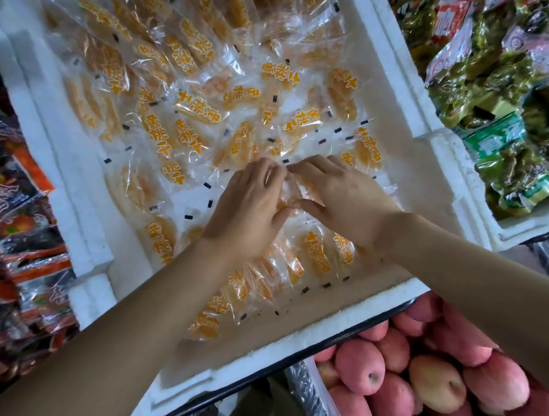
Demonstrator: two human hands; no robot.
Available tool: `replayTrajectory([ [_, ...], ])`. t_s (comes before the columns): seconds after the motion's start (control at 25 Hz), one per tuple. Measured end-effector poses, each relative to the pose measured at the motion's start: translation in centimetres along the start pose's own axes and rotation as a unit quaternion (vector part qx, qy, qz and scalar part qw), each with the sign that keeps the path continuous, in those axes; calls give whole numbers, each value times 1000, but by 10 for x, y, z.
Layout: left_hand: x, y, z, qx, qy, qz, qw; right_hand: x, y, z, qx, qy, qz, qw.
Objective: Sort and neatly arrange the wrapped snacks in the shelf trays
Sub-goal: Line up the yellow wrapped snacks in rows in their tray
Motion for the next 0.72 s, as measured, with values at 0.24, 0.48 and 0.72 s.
replayTrajectory([
  [0.24, -12, 2, -24, -31, 22, 22, 999, 9, 11, 8, -26, 35, -20, 999],
  [0.48, -27, -11, -45, -32, -12, 47, 998, -9, 8, 10, 13, 8, -27, 1000],
  [0.72, -26, -1, -54, -80, -48, 3, 996, -26, 15, 21, -26, 33, -71, 997],
])
Point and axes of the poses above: each hand's wrist, its own z-axis towards the middle knuckle, its own y-axis out of the palm, x = y × z, the point moved 5 cm from there along z, towards the middle knuckle, and after that the axes turned 13 degrees about -y, right-handed, at the moved point
